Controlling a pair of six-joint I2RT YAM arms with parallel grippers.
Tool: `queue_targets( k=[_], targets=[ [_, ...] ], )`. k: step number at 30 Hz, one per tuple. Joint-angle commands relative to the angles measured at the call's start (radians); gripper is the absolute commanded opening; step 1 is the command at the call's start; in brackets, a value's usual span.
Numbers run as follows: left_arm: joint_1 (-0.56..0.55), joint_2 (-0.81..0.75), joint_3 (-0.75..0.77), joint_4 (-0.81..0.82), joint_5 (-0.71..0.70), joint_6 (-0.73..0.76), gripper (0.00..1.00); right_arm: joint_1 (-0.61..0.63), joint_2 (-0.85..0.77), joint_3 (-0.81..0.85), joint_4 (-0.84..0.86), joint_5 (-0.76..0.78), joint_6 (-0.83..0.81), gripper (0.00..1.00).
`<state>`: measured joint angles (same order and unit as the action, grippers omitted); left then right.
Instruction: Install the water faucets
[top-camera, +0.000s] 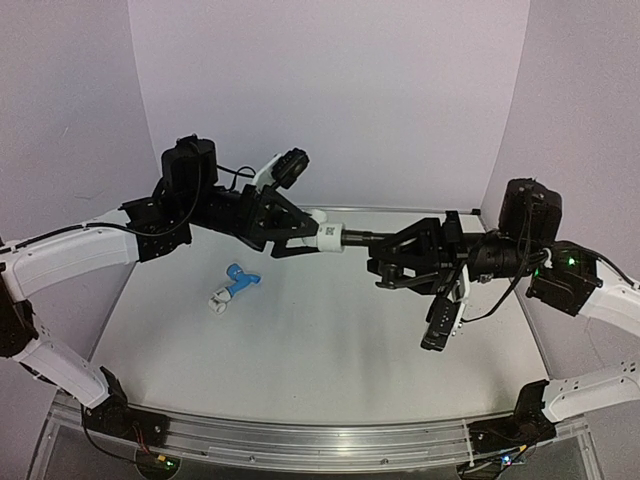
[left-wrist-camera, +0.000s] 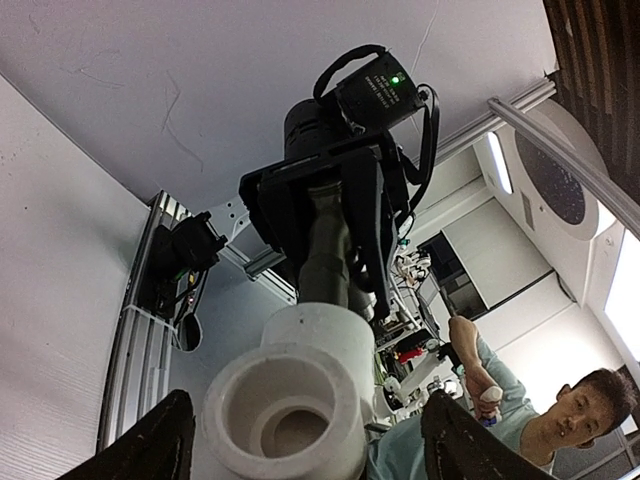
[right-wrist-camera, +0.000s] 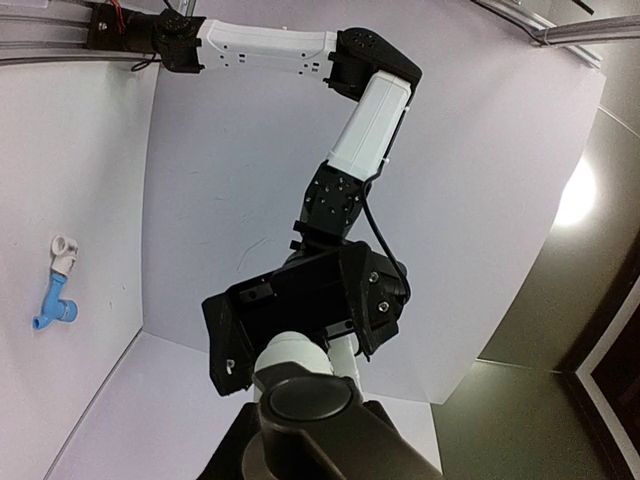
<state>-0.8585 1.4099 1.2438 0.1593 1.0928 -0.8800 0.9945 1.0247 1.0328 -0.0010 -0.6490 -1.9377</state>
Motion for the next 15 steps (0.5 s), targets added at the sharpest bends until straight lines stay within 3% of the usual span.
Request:
queue_targets(
  k=[1,10,12,15],
  targets=[
    [0.001,0.016,0.05,0.067,0.051,-0.015,0.71,0.013,0.009,0.007,0.078,-0.003,-0.009,0.0],
    [-0.002,0.02,0.048,0.089,0.086,-0.014,0.53,0.015,0.029,0.012,0.098,0.032,0.041,0.0],
    [-0.004,-0.001,0.038,0.082,0.07,0.037,0.44,0.016,0.029,0.017,0.101,0.04,0.096,0.0],
    [-0.005,-0.06,0.039,-0.004,0.032,0.185,0.41,0.018,0.028,0.03,0.113,0.043,0.222,0.0]
  ],
)
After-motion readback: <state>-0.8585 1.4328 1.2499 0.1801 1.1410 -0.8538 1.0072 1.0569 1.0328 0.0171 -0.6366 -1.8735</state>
